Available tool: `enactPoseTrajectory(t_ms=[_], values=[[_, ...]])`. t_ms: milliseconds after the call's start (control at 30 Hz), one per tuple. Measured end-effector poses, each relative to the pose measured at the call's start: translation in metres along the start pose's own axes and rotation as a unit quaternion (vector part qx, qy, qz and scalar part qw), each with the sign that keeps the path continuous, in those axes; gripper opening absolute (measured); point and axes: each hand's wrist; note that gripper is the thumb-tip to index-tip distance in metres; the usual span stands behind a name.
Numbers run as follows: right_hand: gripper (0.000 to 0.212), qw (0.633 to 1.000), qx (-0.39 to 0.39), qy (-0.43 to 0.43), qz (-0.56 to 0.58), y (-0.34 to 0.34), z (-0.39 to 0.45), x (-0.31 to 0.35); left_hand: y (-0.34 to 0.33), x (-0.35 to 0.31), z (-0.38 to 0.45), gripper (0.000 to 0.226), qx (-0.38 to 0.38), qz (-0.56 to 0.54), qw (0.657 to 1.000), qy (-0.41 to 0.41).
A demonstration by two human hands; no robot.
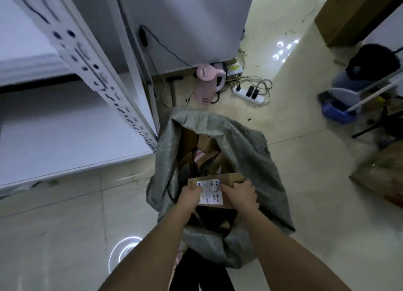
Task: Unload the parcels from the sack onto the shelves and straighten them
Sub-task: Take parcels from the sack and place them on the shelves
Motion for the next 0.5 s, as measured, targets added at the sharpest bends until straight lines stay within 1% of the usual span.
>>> enactPoseTrajectory(t_ms=[33, 133, 167, 233, 267, 300, 367, 400, 433, 500], values=[[0.11, 0.999, 0.001, 0.035, -0.013, 0.015, -0.016, 0.009, 0.007, -0.01, -0.019, 0.037, 0.0, 0.017, 1.0, -0.02], [0.11, 0.99, 0.027, 0.125, -0.052, 0.053, -0.059, 0.037, 0.025, -0.031, -0.069, 0.019, -0.01, 0.078, 0.993, -0.091], [0.11, 0.987, 0.039, 0.148, -0.049, 0.064, -0.073, 0.048, 0.031, -0.038, -0.085, 0.025, -0.006, 0.115, 0.988, -0.105], [0.109, 0.979, 0.056, 0.194, -0.014, 0.083, -0.099, 0.07, 0.043, -0.048, -0.112, 0.062, 0.002, 0.18, 0.975, -0.134], [0.105, 0.975, 0.059, 0.213, 0.006, 0.09, -0.109, 0.08, 0.048, -0.052, -0.122, 0.073, 0.004, 0.196, 0.97, -0.145], [0.1, 0.97, 0.063, 0.236, 0.012, 0.099, -0.12, 0.093, 0.055, -0.059, -0.137, 0.078, -0.003, 0.213, 0.965, -0.152], [0.087, 0.956, 0.075, 0.284, 0.006, 0.116, -0.139, 0.114, 0.068, -0.07, -0.16, 0.076, -0.038, 0.252, 0.952, -0.169], [0.08, 0.947, 0.083, 0.31, 0.003, 0.123, -0.148, 0.125, 0.075, -0.076, -0.167, 0.07, -0.048, 0.265, 0.944, -0.188], [0.074, 0.939, 0.092, 0.332, -0.003, 0.13, -0.155, 0.134, 0.081, -0.082, -0.176, 0.061, -0.034, 0.246, 0.948, -0.2], [0.071, 0.926, 0.12, 0.358, -0.021, 0.143, -0.171, 0.15, 0.091, -0.091, -0.195, 0.048, 0.033, 0.156, 0.965, -0.206]])
Point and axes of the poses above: each hand's wrist, its own z-axis towards the middle knuckle, its own y-axis out of the back of the hand, x = y × z, and after that the axes turned 6 degrees about x, right-handed
